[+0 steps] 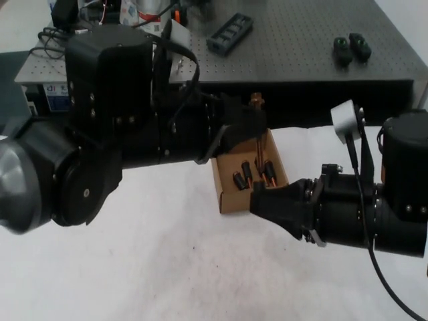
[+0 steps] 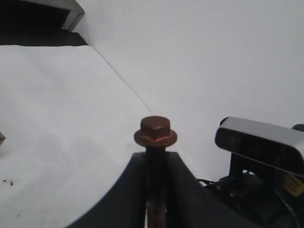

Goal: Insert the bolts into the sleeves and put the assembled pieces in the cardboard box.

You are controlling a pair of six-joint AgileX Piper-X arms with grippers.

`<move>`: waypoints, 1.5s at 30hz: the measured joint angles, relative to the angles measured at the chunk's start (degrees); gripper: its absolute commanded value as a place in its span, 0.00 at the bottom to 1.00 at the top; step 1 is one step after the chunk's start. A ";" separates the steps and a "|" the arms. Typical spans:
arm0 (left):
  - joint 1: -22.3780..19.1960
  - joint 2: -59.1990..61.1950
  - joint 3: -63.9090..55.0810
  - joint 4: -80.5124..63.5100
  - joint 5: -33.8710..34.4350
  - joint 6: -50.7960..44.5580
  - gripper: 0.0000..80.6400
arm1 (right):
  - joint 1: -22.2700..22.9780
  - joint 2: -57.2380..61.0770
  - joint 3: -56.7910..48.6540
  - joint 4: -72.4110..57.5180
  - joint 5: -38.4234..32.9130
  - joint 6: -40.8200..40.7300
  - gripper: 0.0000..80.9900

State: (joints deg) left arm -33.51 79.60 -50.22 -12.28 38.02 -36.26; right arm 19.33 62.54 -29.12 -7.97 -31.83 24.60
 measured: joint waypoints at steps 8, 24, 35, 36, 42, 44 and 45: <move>0.00 0.00 0.00 0.00 -0.87 0.00 0.01 | 0.00 0.00 0.00 -1.77 0.14 -0.74 0.06; 0.00 0.00 0.00 0.00 2.76 0.25 0.01 | 0.00 0.00 0.14 -7.29 1.76 -0.81 0.06; 0.20 0.00 0.14 0.00 5.47 0.69 0.66 | 0.00 0.00 0.14 -8.08 1.40 -2.09 0.06; 0.20 0.00 0.14 0.00 4.48 0.69 0.65 | 0.00 0.00 0.14 -8.08 1.70 -2.46 0.06; 0.71 -0.19 0.14 1.41 -3.37 0.69 0.51 | -1.73 0.12 0.14 -8.08 6.70 -3.84 0.06; 1.50 -0.97 0.14 4.68 -6.07 0.82 0.35 | -4.51 2.11 -1.72 -6.40 10.03 -6.17 0.06; 2.10 -1.70 0.38 6.55 -7.67 1.12 0.24 | -5.31 3.58 -3.01 -5.51 10.92 -7.55 0.06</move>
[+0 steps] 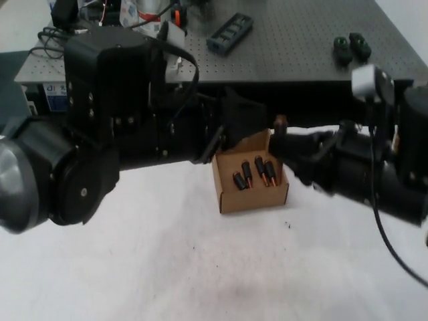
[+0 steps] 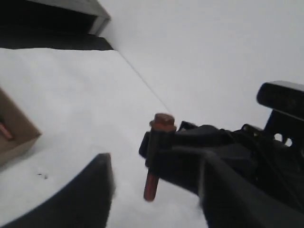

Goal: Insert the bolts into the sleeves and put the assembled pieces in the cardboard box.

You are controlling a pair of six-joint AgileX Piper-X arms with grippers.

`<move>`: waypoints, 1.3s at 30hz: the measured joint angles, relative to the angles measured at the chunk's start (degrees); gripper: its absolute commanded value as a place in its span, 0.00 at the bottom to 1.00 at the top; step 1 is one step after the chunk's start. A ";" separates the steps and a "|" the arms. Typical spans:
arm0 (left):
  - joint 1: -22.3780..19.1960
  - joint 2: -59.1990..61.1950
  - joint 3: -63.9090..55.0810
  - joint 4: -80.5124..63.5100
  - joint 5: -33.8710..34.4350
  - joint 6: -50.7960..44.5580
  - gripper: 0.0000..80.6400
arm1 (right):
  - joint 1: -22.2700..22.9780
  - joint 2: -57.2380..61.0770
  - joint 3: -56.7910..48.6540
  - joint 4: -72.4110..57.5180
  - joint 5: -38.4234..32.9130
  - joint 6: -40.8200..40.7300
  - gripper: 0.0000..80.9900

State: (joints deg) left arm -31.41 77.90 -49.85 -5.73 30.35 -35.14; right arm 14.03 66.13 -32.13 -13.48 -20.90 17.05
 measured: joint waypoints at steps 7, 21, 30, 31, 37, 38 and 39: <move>1.91 -13.27 4.08 11.16 -10.27 11.37 0.00 | -1.80 20.03 -18.85 9.38 8.79 -9.13 0.06; 1.91 -41.63 19.65 25.92 -26.14 14.68 0.01 | -1.12 49.73 -44.30 28.18 18.91 -12.11 0.05; 1.91 -50.85 29.21 28.47 -24.40 15.13 0.01 | -1.12 51.03 -44.40 30.72 20.47 -11.44 0.46; 1.91 -51.01 29.77 29.37 -23.13 15.13 0.01 | -1.12 51.03 -44.48 30.46 20.59 -10.86 0.45; 1.91 -50.98 31.00 30.77 -20.54 15.13 0.01 | -1.43 48.27 -43.98 30.86 17.00 -9.50 0.22; 1.91 -50.98 31.00 30.14 -21.44 15.94 0.01 | -1.54 46.63 -43.11 30.66 16.26 -9.39 0.18; 1.91 -50.98 31.00 29.71 -22.09 16.35 0.01 | -1.58 44.82 -42.08 30.28 15.85 -9.41 0.16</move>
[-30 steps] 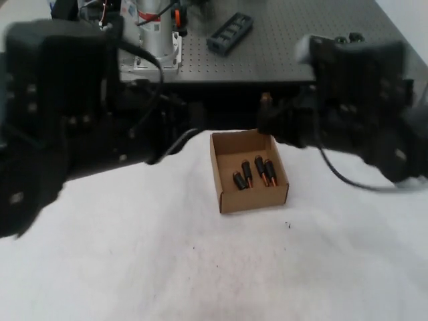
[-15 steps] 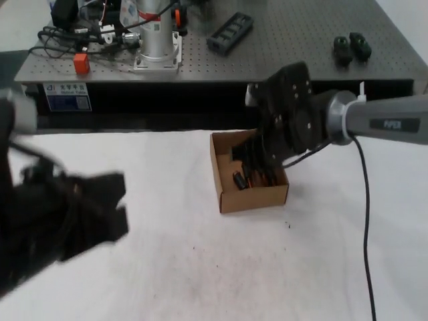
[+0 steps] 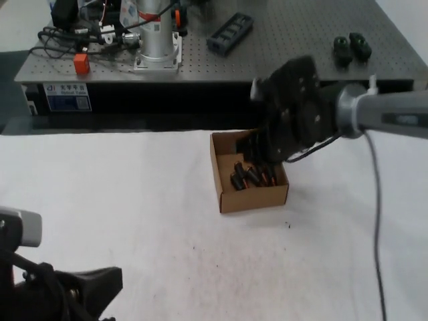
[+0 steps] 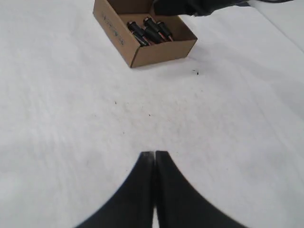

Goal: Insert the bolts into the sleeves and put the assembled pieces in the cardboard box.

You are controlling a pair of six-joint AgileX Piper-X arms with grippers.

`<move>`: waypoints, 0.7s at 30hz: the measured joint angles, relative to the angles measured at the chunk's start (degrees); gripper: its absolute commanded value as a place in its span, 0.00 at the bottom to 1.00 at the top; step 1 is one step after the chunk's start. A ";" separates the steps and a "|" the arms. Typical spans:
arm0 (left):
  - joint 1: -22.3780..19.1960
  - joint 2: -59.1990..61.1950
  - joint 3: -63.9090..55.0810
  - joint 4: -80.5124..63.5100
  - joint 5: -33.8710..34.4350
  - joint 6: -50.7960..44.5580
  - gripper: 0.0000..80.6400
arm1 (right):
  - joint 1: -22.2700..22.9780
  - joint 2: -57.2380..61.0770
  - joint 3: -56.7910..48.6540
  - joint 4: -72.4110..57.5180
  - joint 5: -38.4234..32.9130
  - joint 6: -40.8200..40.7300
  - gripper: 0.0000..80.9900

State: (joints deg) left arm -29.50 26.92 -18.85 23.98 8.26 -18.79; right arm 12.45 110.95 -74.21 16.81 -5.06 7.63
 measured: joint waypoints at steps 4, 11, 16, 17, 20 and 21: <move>0.00 0.00 0.00 -0.37 -2.65 1.45 0.01 | 0.01 -25.23 17.20 -6.93 -1.92 0.14 0.11; 0.00 0.00 0.00 -0.71 -3.24 6.46 0.01 | 0.01 -62.67 46.91 -7.92 -0.05 0.26 0.11; 0.00 0.00 0.00 -0.71 -3.10 9.03 0.01 | 0.01 -78.87 59.16 -7.65 0.23 0.26 0.11; 0.00 0.00 0.00 -0.71 -2.83 9.62 0.01 | 0.01 -79.42 59.16 -7.61 0.23 0.26 0.11; 0.00 -0.24 1.06 -1.87 -1.10 10.36 0.01 | 0.01 -87.11 64.15 -6.71 0.23 0.26 0.11; 0.00 -0.52 1.82 -2.33 -0.49 10.34 0.01 | 0.01 -91.82 66.38 -5.02 0.23 0.26 0.11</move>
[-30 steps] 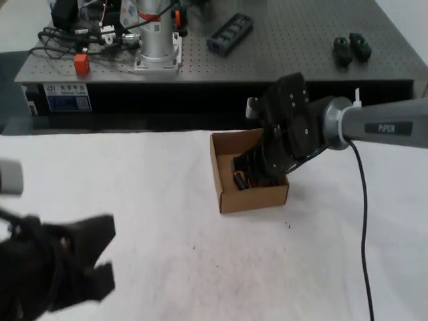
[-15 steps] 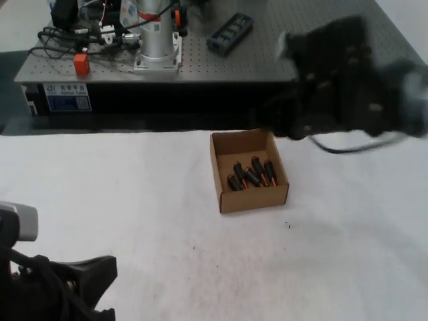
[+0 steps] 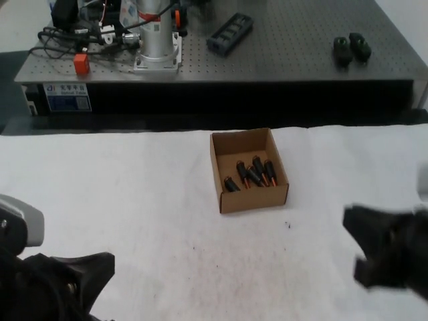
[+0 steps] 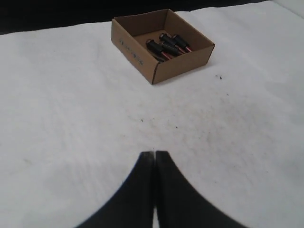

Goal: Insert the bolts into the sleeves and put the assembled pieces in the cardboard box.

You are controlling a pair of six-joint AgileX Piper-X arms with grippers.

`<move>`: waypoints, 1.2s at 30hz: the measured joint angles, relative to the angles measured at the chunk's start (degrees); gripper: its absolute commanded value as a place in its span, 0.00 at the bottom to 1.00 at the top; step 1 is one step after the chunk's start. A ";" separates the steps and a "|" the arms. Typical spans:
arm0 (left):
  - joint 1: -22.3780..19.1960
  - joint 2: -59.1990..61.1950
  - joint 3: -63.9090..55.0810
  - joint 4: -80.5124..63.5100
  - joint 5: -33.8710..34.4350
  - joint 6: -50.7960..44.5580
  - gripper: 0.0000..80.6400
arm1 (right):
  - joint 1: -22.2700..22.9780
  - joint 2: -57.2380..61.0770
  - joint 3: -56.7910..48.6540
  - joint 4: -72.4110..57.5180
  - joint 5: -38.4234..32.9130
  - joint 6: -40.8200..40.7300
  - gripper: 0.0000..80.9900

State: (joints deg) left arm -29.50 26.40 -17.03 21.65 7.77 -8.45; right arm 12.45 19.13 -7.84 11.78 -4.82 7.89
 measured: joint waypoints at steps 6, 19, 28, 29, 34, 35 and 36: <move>0.00 -6.10 5.49 -3.37 -0.50 -2.40 0.01 | 0.00 -10.23 3.87 1.96 0.64 0.25 0.10; 0.00 -26.22 13.24 4.21 -2.73 -6.41 0.01 | 0.00 -19.03 8.50 1.05 2.55 3.11 0.01; 0.00 -26.21 13.80 2.13 -2.73 -6.18 0.01 | 0.00 -19.01 8.50 -0.89 2.55 6.41 0.01; 0.00 -26.21 13.80 2.13 -2.73 -6.18 0.01 | 0.00 -19.01 8.50 -0.89 2.55 6.43 0.01; 0.00 -26.21 13.80 2.13 -2.73 -6.11 0.01 | 0.00 -19.01 8.50 -0.89 2.55 6.43 0.01; 0.00 -26.21 13.80 2.13 -2.73 -6.11 0.01 | 0.00 -19.01 8.50 -0.89 2.55 6.43 0.01; 0.00 -26.21 13.80 2.13 -2.73 -6.11 0.01 | 0.00 -19.01 8.50 -0.89 2.55 6.43 0.01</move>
State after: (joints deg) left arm -29.50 0.19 -3.24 23.78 5.04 -14.56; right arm 12.45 0.12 0.67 10.90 -2.27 14.33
